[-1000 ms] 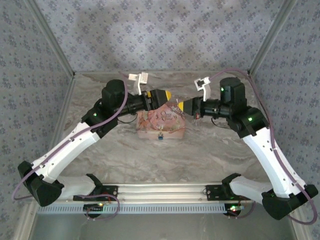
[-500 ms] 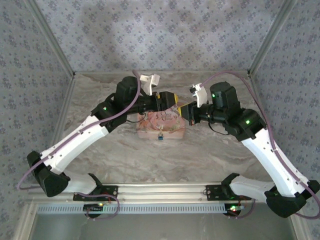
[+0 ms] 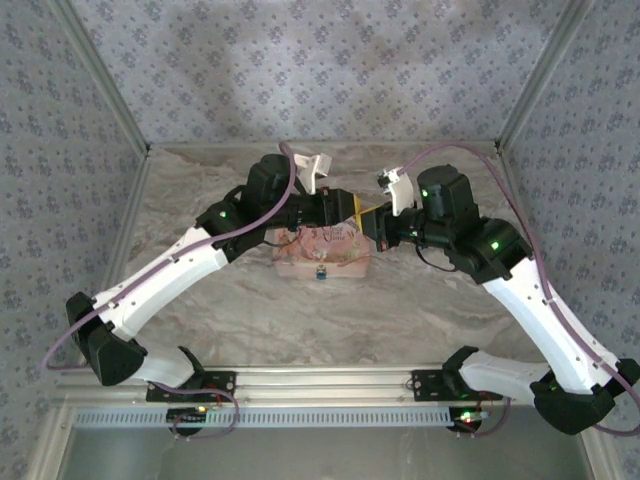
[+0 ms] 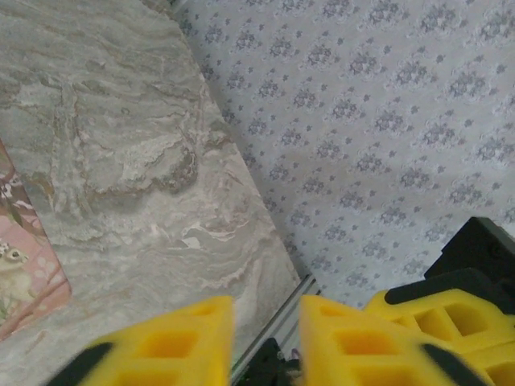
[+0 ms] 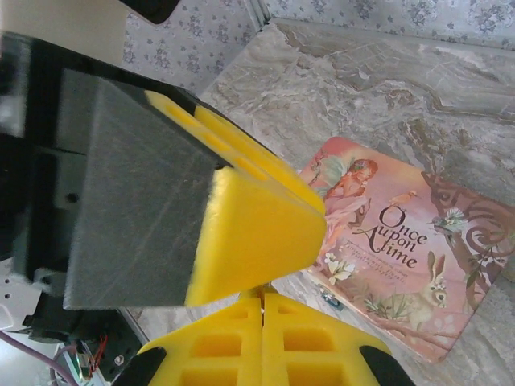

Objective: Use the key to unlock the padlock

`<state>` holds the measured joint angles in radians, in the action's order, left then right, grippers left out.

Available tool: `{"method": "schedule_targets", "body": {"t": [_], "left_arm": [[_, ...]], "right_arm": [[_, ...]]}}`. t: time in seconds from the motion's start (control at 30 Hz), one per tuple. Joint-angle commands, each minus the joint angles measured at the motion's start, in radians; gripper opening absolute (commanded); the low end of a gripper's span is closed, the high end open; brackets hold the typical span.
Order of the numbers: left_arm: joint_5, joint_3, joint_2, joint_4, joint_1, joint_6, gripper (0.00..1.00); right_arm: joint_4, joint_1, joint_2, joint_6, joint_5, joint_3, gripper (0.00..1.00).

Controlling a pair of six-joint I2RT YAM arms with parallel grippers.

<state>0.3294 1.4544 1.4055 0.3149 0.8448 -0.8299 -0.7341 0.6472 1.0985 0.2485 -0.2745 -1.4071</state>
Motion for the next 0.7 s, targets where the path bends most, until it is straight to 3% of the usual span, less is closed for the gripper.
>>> {"method": "schedule_targets", "body": {"t": [0.0,0.1,0.2,0.4,0.67], "left_arm": [[0.021,0.039,0.001,-0.020,0.007,0.003,0.15],[0.018,0.038,-0.003,-0.027,0.008,0.005,0.01],[0.014,0.039,-0.011,-0.030,0.007,0.016,0.00],[-0.009,0.049,-0.027,-0.013,0.002,0.063,0.00],[-0.008,0.039,-0.065,-0.040,-0.013,0.170,0.00]], "right_arm": [[-0.011,0.012,-0.005,-0.019,0.028,-0.031,0.00],[-0.007,0.017,-0.005,-0.020,0.037,-0.026,0.00],[0.000,0.019,-0.014,-0.019,0.045,-0.016,0.01],[0.015,0.008,-0.064,0.012,0.075,0.030,0.47],[0.077,-0.074,-0.154,0.073,0.036,0.097,0.63]]}}
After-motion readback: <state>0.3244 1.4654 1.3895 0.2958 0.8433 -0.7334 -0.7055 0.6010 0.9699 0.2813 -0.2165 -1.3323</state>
